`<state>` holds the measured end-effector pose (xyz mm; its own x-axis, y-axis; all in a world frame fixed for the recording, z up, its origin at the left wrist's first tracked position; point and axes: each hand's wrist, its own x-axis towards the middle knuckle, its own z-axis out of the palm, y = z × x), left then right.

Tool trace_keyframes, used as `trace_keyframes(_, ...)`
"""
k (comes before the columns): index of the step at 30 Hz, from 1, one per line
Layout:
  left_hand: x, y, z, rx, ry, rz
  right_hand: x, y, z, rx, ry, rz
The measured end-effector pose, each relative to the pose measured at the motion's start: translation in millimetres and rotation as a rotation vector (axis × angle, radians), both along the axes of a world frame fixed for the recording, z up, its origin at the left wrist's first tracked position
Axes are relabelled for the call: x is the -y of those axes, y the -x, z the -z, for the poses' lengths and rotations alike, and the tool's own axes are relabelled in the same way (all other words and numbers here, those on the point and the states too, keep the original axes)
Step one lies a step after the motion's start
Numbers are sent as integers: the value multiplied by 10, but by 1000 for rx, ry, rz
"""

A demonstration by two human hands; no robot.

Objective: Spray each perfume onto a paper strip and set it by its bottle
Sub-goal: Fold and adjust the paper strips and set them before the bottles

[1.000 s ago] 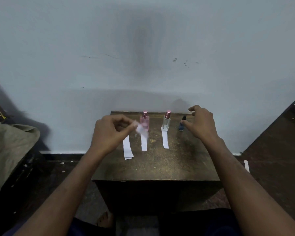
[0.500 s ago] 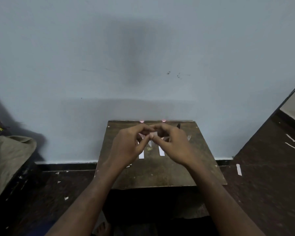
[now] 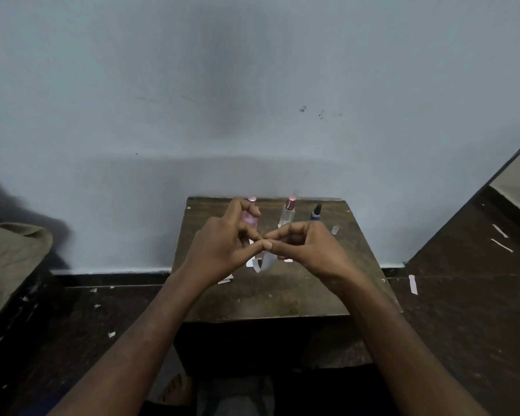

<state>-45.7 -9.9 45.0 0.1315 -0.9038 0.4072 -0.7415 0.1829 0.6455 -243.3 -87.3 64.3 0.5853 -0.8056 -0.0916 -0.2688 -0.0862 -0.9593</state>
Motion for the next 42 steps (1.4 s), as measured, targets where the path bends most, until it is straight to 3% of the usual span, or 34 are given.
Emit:
trace_keyframes(11,82,155,81,-174,-97,-13,171,116,-77,111,-88,-91)
trace_keyframes(16,17,239,-86,-425,-174,36,137,50,-158,357,-196,95)
trace_keyframes(20,8,270,-130,-514,-221,80,130,37,-182,531,-269,205)
trace_keyframes(25,-17,249,-161,-753,-260,178,181,76,-191,514,-353,368)
trace_keyframes(32,-6,235,-105,-778,-175,84,224,140,-184,541,-406,421)
trace_keyframes(38,-10,223,-108,-760,-143,-42,279,245,-143,447,-197,404)
trace_keyframes(42,-3,201,-81,-749,-174,-76,303,351,-176,257,13,363)
